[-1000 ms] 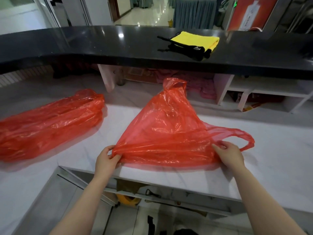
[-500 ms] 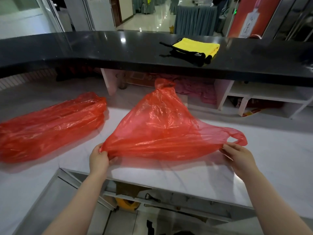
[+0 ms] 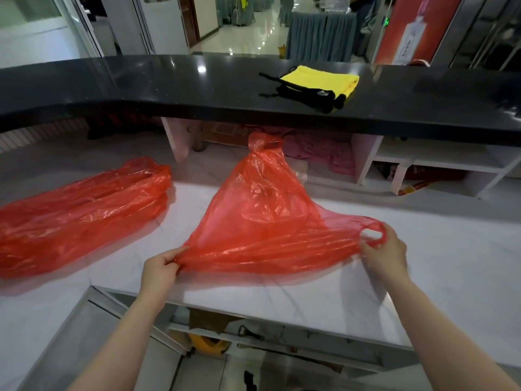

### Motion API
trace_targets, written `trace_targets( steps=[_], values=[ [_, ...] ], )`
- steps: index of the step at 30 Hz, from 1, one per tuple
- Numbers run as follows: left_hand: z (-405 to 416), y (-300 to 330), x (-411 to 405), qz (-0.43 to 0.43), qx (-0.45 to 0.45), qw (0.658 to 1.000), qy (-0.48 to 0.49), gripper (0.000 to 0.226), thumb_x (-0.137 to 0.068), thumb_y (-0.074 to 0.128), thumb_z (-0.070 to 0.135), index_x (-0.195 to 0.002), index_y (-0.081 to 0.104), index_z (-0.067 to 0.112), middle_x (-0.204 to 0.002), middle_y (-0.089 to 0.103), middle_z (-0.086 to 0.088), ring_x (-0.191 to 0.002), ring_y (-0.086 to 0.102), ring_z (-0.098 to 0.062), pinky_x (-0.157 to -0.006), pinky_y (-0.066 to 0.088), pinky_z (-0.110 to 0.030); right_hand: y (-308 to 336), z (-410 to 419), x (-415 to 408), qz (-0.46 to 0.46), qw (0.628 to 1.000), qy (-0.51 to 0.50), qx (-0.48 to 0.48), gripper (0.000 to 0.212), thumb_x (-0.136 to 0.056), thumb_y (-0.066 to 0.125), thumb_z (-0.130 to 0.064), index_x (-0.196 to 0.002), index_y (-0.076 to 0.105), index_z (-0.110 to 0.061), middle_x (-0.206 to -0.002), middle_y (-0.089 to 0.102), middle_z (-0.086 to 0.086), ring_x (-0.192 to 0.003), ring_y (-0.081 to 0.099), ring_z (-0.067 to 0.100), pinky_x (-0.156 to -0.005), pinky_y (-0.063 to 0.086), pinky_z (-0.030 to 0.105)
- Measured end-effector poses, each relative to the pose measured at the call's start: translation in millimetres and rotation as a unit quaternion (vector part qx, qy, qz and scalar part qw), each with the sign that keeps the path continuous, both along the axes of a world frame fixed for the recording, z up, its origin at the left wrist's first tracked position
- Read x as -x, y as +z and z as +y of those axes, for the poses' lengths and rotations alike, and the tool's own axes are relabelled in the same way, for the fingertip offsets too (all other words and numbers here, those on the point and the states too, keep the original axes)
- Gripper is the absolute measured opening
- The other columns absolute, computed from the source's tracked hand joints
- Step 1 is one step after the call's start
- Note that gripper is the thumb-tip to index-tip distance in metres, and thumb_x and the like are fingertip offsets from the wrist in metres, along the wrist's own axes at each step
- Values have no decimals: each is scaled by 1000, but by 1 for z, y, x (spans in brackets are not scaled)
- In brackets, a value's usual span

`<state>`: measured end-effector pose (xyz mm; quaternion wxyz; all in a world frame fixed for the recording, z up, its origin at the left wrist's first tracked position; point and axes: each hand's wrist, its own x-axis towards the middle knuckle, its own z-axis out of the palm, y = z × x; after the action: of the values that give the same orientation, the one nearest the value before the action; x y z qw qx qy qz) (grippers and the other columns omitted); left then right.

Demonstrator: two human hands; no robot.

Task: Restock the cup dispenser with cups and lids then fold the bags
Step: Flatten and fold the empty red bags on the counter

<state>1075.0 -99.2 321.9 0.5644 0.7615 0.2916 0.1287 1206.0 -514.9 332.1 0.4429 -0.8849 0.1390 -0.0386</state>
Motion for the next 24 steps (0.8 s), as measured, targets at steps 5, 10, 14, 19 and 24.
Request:
trace_targets(
  steps=[5, 10, 14, 19, 24],
  values=[
    [-14, 4, -1, 12, -85, 993, -82, 60, -85, 39, -21, -92, 72, 28, -117, 63, 1, -109, 53, -14, -99, 39, -23, 8, 17, 4, -45, 987, -2, 157, 55, -80, 65, -14, -134, 52, -18, -157, 15, 16, -140, 23, 39, -113, 24, 45],
    [-35, 18, -9, 9, -220, 954, -202, 53, -85, 44, -14, -124, 63, 17, -126, 53, 9, -114, 45, -7, -104, 33, -22, 35, 68, -16, -125, 965, 164, 159, 63, -89, 64, -37, -142, 42, -8, -152, 34, 13, -145, 19, 31, -117, 16, 43],
    [-37, 32, -8, -7, -211, 957, -198, 58, -85, 47, -13, -133, 55, 19, -133, 48, 9, -122, 44, -13, -106, 37, -32, 60, 112, -53, -79, 980, 175, 42, 85, -89, 54, -56, -152, 20, -11, -159, 21, 8, -148, 11, 24, -120, 14, 42],
    [-28, 44, 7, 76, -195, 943, -258, 49, -91, 53, -2, -126, 57, 32, -135, 50, 11, -122, 46, -9, -107, 35, -27, 80, 137, -89, 11, 976, 213, 31, 100, -79, 72, -51, -152, 15, -13, -151, 38, 10, -136, 38, 33, -107, 37, 42],
    [-19, 54, 11, 140, -45, 954, -259, 49, -86, 55, -5, -108, 64, 38, -136, 43, 12, -125, 45, -11, -108, 37, -32, 62, 139, -83, -80, 966, 244, 34, 18, -91, 61, -21, -104, 68, -13, -98, 70, 6, -93, 64, 27, -80, 50, 36]
  ],
)
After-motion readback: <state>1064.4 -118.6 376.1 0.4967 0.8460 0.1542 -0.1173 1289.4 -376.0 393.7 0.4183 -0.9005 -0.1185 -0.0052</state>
